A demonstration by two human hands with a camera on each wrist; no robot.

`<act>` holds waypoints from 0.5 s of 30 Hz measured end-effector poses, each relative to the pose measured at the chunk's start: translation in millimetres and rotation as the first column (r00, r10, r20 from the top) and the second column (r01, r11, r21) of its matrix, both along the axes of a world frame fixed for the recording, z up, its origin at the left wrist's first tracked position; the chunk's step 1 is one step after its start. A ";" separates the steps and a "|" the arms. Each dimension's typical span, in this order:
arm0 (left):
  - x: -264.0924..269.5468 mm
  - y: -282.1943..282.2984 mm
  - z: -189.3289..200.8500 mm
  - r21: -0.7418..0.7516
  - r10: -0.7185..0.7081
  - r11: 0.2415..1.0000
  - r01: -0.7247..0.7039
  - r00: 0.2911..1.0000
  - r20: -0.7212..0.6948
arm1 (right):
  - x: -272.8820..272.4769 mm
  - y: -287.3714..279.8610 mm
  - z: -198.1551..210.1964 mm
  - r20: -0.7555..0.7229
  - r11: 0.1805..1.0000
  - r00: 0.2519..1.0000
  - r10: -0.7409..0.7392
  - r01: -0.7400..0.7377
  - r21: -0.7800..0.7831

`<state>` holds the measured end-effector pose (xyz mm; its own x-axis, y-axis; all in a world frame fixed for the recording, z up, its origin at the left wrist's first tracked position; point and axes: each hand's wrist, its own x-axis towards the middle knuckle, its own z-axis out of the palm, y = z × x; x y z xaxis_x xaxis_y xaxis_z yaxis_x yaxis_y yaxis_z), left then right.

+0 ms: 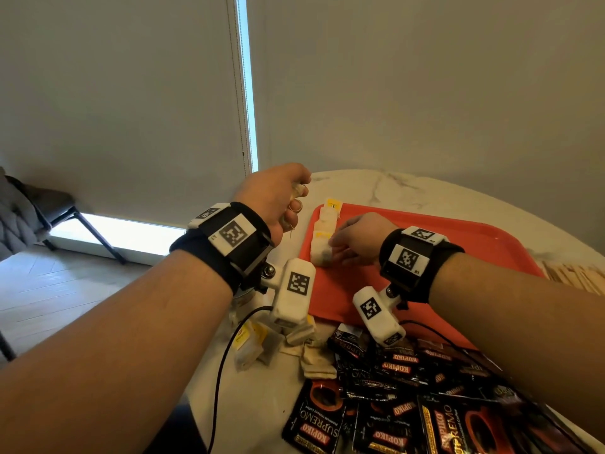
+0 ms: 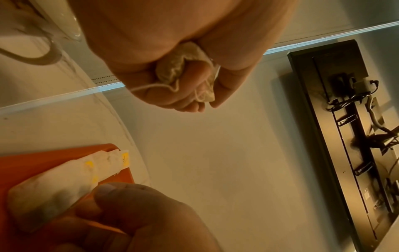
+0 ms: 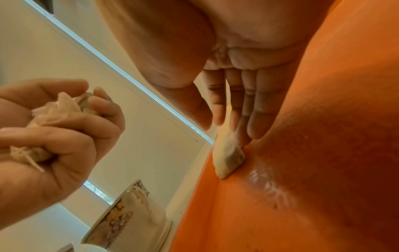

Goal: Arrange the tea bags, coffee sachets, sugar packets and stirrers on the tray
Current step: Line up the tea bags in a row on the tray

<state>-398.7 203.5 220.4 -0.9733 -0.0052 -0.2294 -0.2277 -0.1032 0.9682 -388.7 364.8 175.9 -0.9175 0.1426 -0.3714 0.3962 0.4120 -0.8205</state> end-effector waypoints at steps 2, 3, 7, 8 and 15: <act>0.4 0.3 -0.2 0.005 0.000 1.000 0.000 1.000 0.000 | 2.2 0.1 -0.7 0.022 1.000 1.000 -0.004 0.004 -0.011; 1.2 0.4 0.1 0.012 -0.003 1.000 0.003 1.000 -0.001 | 2.8 -0.3 -1.9 0.034 1.000 0.999 -0.003 0.004 -0.021; 6.3 1.0 2.0 0.121 -0.058 0.991 0.054 0.998 0.033 | 4.4 -0.6 -3.0 0.046 0.998 0.999 0.003 -0.001 -0.059; 8.3 1.3 1.8 0.166 -0.086 0.983 0.076 0.995 0.052 | 5.5 1.1 -0.9 0.025 0.997 1.000 -0.003 0.005 -0.073; 30.5 10.0 -7.8 0.304 -0.308 0.910 0.282 0.950 0.041 | 26.9 21.2 40.4 -0.392 0.961 0.920 0.019 -0.125 -0.248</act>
